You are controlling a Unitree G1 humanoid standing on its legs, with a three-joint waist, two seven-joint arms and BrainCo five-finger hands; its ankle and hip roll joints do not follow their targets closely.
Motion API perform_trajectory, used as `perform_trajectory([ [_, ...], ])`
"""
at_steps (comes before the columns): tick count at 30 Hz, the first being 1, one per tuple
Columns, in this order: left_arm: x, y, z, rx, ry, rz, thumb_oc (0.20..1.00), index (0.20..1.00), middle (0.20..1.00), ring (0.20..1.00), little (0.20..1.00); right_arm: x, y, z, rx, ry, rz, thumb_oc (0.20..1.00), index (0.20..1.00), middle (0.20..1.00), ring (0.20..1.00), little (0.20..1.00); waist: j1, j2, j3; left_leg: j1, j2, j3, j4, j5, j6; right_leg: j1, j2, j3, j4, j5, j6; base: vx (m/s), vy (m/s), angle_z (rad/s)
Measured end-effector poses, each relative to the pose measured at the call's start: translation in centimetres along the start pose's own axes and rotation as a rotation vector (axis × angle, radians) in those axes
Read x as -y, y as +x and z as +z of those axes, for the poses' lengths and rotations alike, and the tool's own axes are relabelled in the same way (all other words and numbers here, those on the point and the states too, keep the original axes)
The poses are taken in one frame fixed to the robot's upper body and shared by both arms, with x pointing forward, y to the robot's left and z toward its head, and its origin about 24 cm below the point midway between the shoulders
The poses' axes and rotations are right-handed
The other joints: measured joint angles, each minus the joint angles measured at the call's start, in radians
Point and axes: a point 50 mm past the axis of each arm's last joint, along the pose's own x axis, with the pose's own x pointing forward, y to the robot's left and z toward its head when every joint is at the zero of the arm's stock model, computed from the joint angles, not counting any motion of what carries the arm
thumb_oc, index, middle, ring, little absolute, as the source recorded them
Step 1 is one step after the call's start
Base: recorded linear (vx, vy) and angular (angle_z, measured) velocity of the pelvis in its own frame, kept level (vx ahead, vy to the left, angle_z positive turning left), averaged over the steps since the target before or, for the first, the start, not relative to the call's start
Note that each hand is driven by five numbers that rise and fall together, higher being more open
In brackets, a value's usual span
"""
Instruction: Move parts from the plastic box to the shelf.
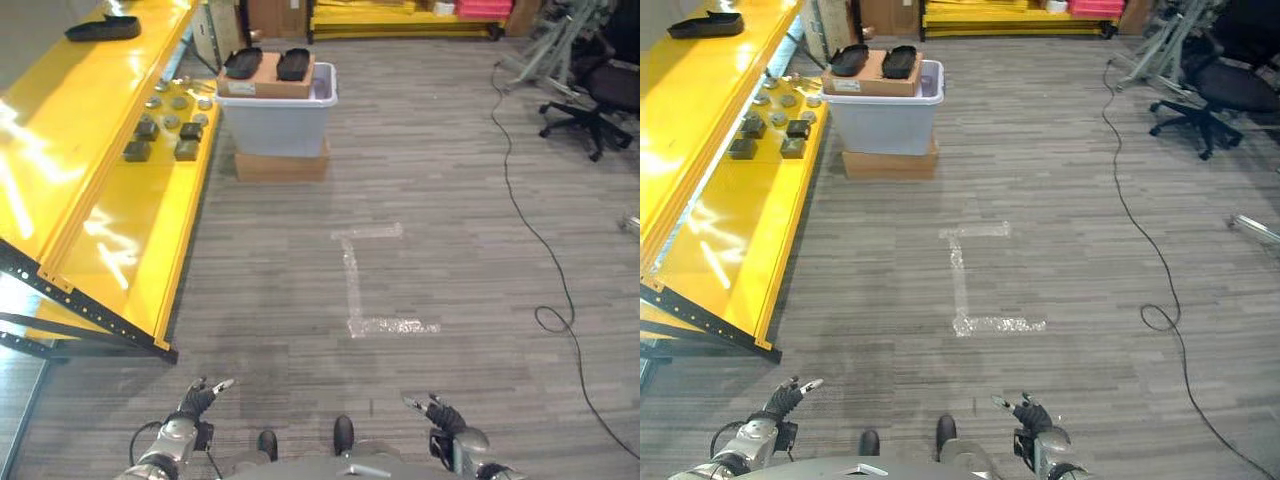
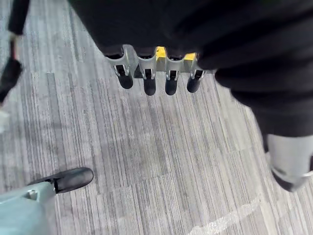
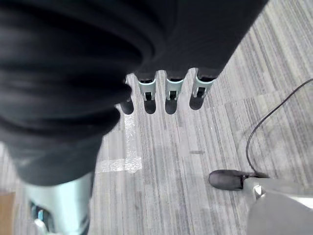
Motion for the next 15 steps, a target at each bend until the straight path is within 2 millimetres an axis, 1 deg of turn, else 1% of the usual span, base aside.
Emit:
perform_trajectory([
  [1,0.0,-0.1,-0.3,-0.011,-0.002,-0.001,1.0,1.0,1.0,1.0,1.0,0.1,0.0,-0.2,-0.007,0.0,-0.003,1.0,1.0,1.0,1.0,1.0,0.012,-0.004,0.005,-0.044,-0.007,-0.026,0.09,-0.013,-0.02,0.009,0.001,0.001,-0.012,-0.008,-0.018,0.16,-0.19,0.2],
  [2,0.3,-0.1,-0.6,-0.03,-0.002,-0.008,1.0,1.0,1.0,1.0,1.0,0.3,-0.1,-0.4,-0.017,-0.007,-0.003,1.0,1.0,1.0,1.0,1.0,0.028,-0.029,0.012,-0.149,-0.037,-0.06,0.292,-0.019,-0.046,0.011,-0.023,0.0,-0.01,0.006,-0.034,0.21,-0.153,0.14],
  [3,0.6,-0.4,-1.8,-0.063,-0.007,-0.016,1.0,1.0,1.0,1.0,1.0,0.3,0.0,0.0,-0.01,-0.009,-0.004,1.0,1.0,1.0,1.0,1.0,0.04,-0.025,0.012,-0.192,-0.044,-0.08,0.364,-0.007,-0.044,0.018,-0.023,0.003,-0.005,-0.005,-0.07,0.3,-0.172,0.16],
  [4,1.1,-0.5,-1.9,-0.067,-0.012,-0.027,1.0,1.0,1.0,1.0,1.0,0.6,0.0,-0.2,-0.023,-0.011,-0.014,1.0,1.0,1.0,1.0,1.0,0.044,-0.019,0.021,-0.235,-0.053,-0.1,0.444,0.001,-0.042,0.03,-0.024,-0.002,-0.006,-0.012,-0.081,0.27,-0.053,0.24],
  [5,1.6,-0.5,-1.8,-0.064,-0.018,-0.041,1.0,1.0,1.0,1.0,1.0,0.8,0.0,-0.5,-0.049,-0.018,-0.019,1.0,1.0,1.0,1.0,1.0,0.054,-0.022,0.024,-0.252,-0.065,-0.082,0.366,-0.016,-0.042,0.038,-0.034,-0.008,-0.012,-0.023,-0.066,0.29,-0.016,0.3],
  [6,1.8,-0.7,-2.2,-0.076,-0.019,-0.049,1.0,1.0,1.0,1.0,1.0,0.8,0.0,-0.2,-0.042,-0.02,-0.019,1.0,1.0,1.0,1.0,1.0,0.055,-0.016,0.025,-0.247,-0.067,-0.08,0.272,-0.009,-0.038,0.043,-0.032,-0.015,-0.013,-0.021,-0.051,0.21,0.0,0.19],
  [7,1.9,-0.8,-2.7,-0.085,-0.02,-0.055,1.0,1.0,1.0,1.0,1.0,0.8,0.1,0.1,-0.031,-0.02,-0.019,1.0,1.0,1.0,1.0,1.0,0.055,-0.006,0.028,-0.247,-0.066,-0.079,0.205,0.003,-0.03,0.047,-0.026,-0.019,-0.013,-0.025,-0.047,0.19,0.009,0.05],
  [8,1.9,-1.0,-3.3,-0.101,-0.019,-0.057,1.0,1.0,1.0,1.0,1.0,0.7,0.2,0.7,-0.016,-0.025,-0.015,1.0,1.0,1.0,1.0,1.0,0.058,0.0,0.028,-0.254,-0.07,-0.079,0.109,0.022,-0.039,0.049,-0.021,-0.012,-0.013,-0.033,-0.044,0.29,0.019,-0.28],
  [9,1.9,-1.3,-4.1,-0.129,-0.019,-0.058,1.0,1.0,1.0,1.0,1.0,0.5,0.5,2.2,0.022,-0.037,-0.009,1.0,1.0,1.0,1.0,1.0,0.073,0.01,0.032,-0.255,-0.086,-0.096,-0.041,0.08,-0.04,0.047,-0.007,0.018,-0.013,-0.038,-0.045,0.37,0.031,-0.52],
  [10,1.9,-1.4,-4.6,-0.143,-0.018,-0.058,1.0,1.0,1.0,1.0,1.0,0.4,0.6,3.2,0.046,-0.041,-0.007,1.0,1.0,1.0,1.0,1.0,0.08,0.021,0.037,-0.26,-0.086,-0.101,-0.096,0.101,-0.043,0.049,0.004,0.034,-0.013,-0.05,-0.057,0.29,0.028,-0.6],
  [11,1.9,-1.5,-4.9,-0.157,-0.015,-0.058,1.0,1.0,1.0,1.0,1.0,0.3,0.7,4.2,0.071,-0.042,-0.007,1.0,1.0,1.0,1.0,1.0,0.08,0.032,0.043,-0.281,-0.088,-0.086,-0.095,0.118,-0.045,0.055,0.018,0.041,-0.013,-0.059,-0.062,0.44,0.113,-0.75],
  [12,1.6,-1.7,-5.5,-0.187,-0.009,-0.052,1.0,1.0,1.0,1.0,1.0,0.3,0.8,4.5,0.087,-0.039,-0.006,1.0,1.0,1.0,1.0,1.0,0.099,0.04,0.041,-0.287,-0.087,-0.06,-0.088,0.133,-0.036,0.08,0.033,0.064,-0.013,-0.071,-0.079,0.47,0.14,-0.65],
  [13,1.5,-1.7,-5.7,-0.191,0.001,-0.051,1.0,1.0,1.0,1.0,1.0,0.0,0.8,5.0,0.1,-0.039,-0.001,1.0,1.0,1.0,1.0,1.0,0.107,0.037,0.04,-0.266,-0.09,-0.063,-0.089,0.14,-0.018,0.104,0.034,0.079,-0.013,-0.097,-0.062,0.6,0.191,-0.72],
  [15,1.3,-1.9,-6.4,-0.221,-0.003,-0.041,1.0,1.0,1.0,1.0,1.0,-0.6,0.8,4.6,0.089,-0.034,0.013,1.0,1.0,1.0,1.0,1.0,0.118,0.02,0.022,-0.214,-0.088,-0.067,-0.088,0.148,0.01,0.149,0.027,0.106,-0.006,-0.13,-0.052,0.37,0.15,-0.45],
])
